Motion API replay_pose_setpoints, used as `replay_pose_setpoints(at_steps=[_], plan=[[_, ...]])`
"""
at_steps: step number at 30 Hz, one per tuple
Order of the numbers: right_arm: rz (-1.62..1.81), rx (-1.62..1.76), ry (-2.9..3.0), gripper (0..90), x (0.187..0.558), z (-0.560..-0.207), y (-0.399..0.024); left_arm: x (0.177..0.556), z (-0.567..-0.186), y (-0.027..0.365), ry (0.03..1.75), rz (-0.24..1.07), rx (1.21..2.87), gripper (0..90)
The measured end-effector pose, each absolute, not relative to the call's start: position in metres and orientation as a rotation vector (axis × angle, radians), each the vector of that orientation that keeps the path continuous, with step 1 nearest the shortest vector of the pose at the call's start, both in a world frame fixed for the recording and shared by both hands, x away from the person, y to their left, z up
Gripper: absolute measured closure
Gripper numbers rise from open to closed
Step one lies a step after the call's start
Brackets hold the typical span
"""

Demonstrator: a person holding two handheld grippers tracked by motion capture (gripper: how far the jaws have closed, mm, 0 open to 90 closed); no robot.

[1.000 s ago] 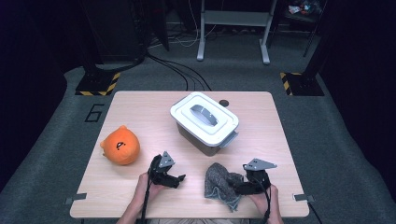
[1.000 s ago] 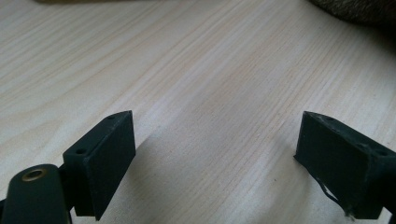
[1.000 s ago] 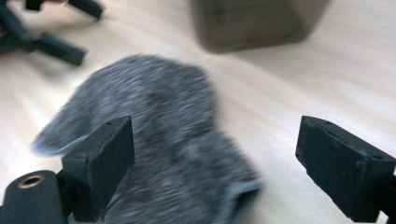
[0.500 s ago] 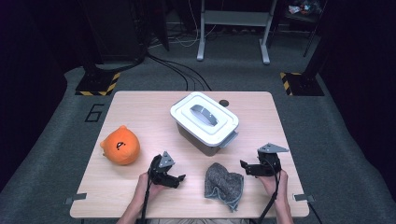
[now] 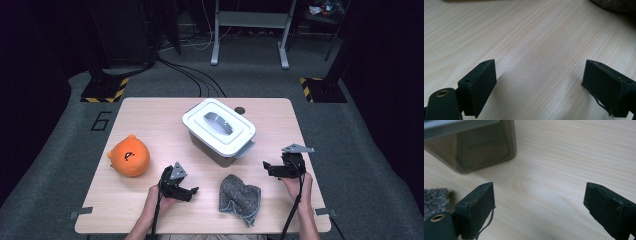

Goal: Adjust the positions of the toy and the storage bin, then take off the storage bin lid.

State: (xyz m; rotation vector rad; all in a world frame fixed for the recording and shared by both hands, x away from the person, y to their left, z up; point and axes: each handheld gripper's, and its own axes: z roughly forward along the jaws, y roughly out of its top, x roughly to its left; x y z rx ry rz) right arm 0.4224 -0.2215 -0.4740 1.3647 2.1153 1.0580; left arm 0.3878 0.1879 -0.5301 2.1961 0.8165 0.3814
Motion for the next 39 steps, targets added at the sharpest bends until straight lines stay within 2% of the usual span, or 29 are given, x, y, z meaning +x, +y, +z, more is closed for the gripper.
replay_pose_setpoints(at_steps=[22,39], plan=[[1.119,1.32,2.074,9.3,0.456,-0.43,-0.225,0.388,-0.53,0.188,0.816,0.382,2.196,11.8],[1.152,1.202,2.154,4.7,0.476,-0.396,-0.188,0.388,-0.53,0.188,0.811,0.373,2.202,11.7]])
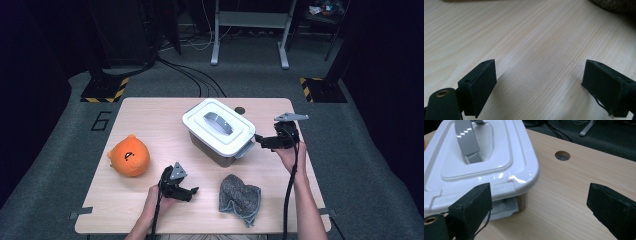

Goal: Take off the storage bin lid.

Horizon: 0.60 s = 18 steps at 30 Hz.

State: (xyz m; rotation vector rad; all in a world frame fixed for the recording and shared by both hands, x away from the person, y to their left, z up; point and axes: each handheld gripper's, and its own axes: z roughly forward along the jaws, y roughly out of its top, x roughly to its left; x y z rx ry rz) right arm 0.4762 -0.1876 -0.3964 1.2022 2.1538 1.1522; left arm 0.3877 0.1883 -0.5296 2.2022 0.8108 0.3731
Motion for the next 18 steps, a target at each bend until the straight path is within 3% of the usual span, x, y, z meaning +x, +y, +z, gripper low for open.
replay_pose_setpoints(at_steps=[18], plan=[[1.146,1.053,2.291,2.8,0.494,-0.391,-0.123,0.387,-0.53,0.188,0.81,0.382,2.2,11.7]])
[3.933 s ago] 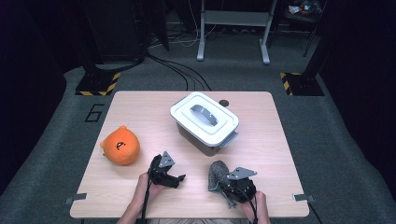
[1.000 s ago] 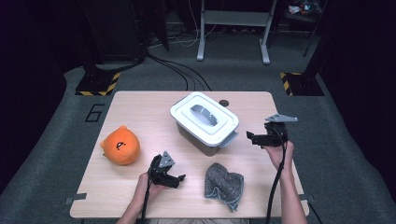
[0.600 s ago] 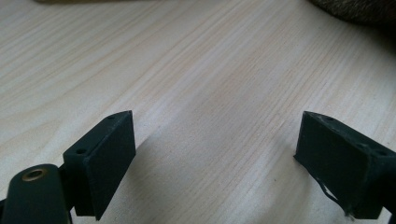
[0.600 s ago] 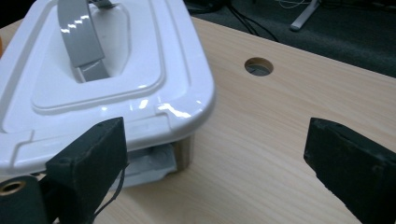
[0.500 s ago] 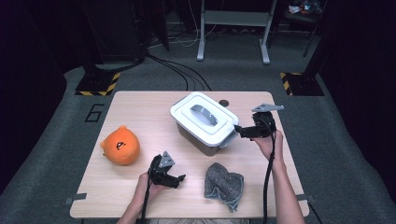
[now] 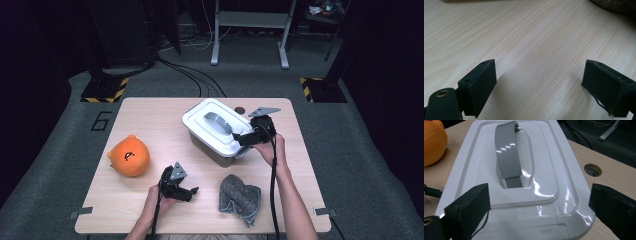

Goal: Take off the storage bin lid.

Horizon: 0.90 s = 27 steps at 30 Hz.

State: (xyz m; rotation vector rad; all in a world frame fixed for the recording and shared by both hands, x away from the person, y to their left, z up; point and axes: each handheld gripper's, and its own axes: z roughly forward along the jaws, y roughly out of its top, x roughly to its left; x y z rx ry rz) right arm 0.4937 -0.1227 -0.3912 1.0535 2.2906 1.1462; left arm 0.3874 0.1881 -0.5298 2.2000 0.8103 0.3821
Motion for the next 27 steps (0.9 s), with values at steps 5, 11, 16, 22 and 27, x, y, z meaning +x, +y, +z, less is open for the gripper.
replay_pose_setpoints(at_steps=[5,11,16,22,27], plan=[[1.147,1.023,2.309,4.9,0.498,-0.391,-0.108,0.387,-0.53,0.188,0.817,0.382,2.199,11.7],[1.165,0.964,2.305,16.9,0.5,-0.389,-0.096,0.387,-0.53,0.188,0.816,0.383,2.2,11.7],[1.15,0.923,2.32,29.8,0.503,-0.388,-0.086,0.387,-0.53,0.188,0.816,0.382,2.199,11.8],[1.134,0.901,2.335,42.9,0.506,-0.387,-0.075,0.387,-0.53,0.188,0.815,0.38,2.2,11.8],[1.12,0.873,2.324,52.9,0.507,-0.387,-0.069,0.388,-0.53,0.188,0.814,0.38,2.196,11.8]])
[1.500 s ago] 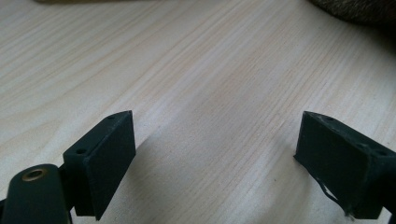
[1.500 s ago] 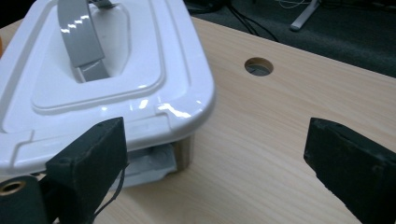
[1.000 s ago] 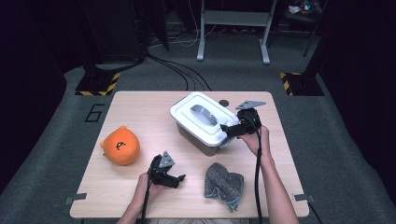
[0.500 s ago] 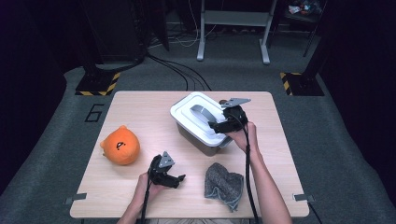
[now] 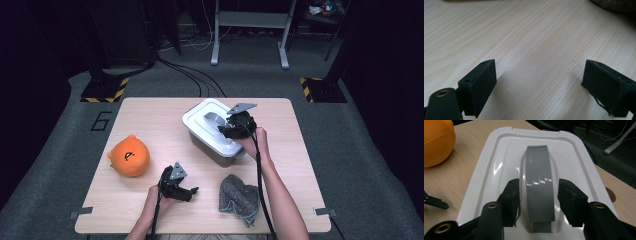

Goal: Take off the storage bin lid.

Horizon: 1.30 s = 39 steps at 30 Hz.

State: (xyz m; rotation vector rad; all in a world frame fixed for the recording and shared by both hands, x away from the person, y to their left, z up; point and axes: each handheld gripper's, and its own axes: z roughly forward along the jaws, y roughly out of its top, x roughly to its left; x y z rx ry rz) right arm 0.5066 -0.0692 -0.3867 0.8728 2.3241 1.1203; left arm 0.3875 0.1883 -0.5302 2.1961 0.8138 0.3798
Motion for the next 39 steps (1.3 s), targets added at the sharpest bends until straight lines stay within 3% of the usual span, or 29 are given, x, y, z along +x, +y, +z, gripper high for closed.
replay_pose_setpoints(at_steps=[18,39], plan=[[1.078,0.896,2.33,63.7,0.5099,-0.3886,-0.0623,0.3875,-0.5302,0.1883,0.814,0.38,2.196,11.8],[1.105,0.849,2.259,66.1,0.5071,-0.3811,-0.0609,0.3872,-0.53,0.1882,0.817,0.379,2.199,11.9]])
